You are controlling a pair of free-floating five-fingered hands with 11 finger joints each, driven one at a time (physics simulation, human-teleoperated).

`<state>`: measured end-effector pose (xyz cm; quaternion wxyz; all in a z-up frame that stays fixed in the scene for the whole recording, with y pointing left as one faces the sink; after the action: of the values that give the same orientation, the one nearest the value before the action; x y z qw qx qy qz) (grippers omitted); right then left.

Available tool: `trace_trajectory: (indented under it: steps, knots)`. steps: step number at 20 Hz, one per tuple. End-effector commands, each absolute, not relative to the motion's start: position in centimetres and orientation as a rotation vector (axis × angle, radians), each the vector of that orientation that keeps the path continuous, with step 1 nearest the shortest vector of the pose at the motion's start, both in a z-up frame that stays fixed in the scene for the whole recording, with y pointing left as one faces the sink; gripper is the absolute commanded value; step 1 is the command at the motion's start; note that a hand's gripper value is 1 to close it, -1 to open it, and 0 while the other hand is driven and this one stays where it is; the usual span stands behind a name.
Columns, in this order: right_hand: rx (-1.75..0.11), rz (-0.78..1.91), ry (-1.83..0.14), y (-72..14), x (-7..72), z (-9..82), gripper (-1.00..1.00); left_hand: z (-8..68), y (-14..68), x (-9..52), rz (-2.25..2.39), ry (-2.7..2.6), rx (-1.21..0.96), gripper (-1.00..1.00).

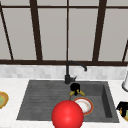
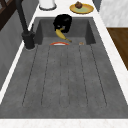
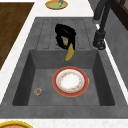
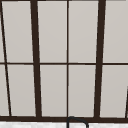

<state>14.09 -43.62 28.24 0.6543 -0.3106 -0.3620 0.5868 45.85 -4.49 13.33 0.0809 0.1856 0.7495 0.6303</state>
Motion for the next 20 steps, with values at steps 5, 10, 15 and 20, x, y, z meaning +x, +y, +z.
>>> trace_trajectory:
  steps: [5, 10, 15, 20]
  knots:
    - [-0.704, 1.331, -0.821, -43.6, 14.1, 28.2, 0.0, 16.8, -1.0, 44.9, 1.956, 2.245, 0.651, 1.0]
    - [-0.704, 1.331, -0.821, -43.6, 14.1, 28.2, 0.0, 19.2, 2.5, 44.6, 1.928, 2.237, 0.615, 1.0]
    - [-0.704, 1.331, -0.821, -43.6, 14.1, 28.2, 0.0, 19.9, 6.2, 44.7, 1.915, 2.247, 0.614, 1.0]
    - [-0.704, 1.331, -0.821, -43.6, 14.1, 28.2, 0.0, 19.9, 9.7, 44.1, 1.923, 2.257, 0.583, 1.0]
